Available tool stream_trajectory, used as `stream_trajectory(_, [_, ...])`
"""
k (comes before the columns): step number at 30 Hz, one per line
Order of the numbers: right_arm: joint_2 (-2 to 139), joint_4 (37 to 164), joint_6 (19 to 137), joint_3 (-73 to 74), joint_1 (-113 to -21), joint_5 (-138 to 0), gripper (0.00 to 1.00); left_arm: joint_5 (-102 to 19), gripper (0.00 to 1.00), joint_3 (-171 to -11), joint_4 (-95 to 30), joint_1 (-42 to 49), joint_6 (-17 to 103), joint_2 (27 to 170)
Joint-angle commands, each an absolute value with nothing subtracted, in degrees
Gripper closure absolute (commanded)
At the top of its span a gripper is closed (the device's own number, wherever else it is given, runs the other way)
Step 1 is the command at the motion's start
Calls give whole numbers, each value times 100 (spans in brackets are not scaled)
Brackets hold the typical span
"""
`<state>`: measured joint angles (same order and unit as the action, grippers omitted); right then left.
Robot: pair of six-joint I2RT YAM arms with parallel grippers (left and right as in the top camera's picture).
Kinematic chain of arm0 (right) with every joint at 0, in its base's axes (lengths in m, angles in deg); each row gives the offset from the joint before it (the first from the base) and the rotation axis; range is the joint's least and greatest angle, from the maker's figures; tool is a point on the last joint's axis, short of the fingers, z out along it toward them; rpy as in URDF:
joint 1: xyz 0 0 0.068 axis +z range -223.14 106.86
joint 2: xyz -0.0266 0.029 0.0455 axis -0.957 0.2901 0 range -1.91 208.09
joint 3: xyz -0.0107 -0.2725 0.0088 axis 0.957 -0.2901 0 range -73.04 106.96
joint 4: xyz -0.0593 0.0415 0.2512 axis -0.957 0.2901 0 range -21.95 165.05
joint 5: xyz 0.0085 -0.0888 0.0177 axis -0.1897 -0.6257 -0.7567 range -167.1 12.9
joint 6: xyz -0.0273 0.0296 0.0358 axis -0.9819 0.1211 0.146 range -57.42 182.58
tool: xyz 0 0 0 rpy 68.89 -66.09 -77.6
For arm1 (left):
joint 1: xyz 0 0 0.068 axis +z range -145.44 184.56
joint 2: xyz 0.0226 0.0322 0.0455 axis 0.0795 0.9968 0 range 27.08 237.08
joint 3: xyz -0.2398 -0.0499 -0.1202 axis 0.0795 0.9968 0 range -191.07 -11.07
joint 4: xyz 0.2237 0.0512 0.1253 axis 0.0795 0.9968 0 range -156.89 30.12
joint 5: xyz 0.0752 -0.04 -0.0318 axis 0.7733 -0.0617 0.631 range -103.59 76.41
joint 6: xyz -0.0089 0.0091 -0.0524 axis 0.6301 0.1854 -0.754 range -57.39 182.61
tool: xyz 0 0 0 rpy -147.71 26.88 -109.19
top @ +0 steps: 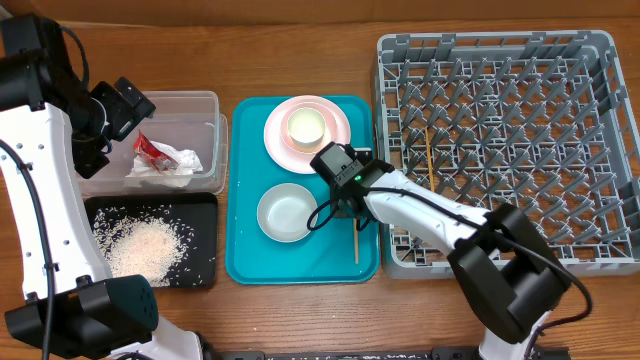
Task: Sort waste into correct bins and load items into the dishwasher
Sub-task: 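Carry the chopsticks right and lower them into the grey dish rack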
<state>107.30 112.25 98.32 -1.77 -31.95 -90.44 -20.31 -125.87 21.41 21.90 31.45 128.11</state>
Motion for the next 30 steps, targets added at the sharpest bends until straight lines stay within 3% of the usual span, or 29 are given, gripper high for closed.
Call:
stream_trajectory(1, [10115, 11405, 9769, 393, -3230, -9654, 96, -2066, 0, -12694, 2136, 2179, 3220, 12671])
stream_trajectory(7, [9486, 11496, 9081, 848, -3230, -10056, 96, -2066, 0, -12694, 2134, 2179, 3220, 12671])
stream_trajectory(13, [9119, 11579, 8560, 859, -3324, -11951, 96, -2066, 0, -12694, 2136, 2179, 3220, 12671])
stream_trajectory(21, [9136, 11833, 7682, 857, -3953, -12076, 96, -2066, 0, -12694, 2134, 2179, 3220, 12671])
stream_trajectory(30, [9160, 11840, 6788, 824, -5280, -8963, 96, -2066, 0, -12694, 2134, 2179, 3220, 12671])
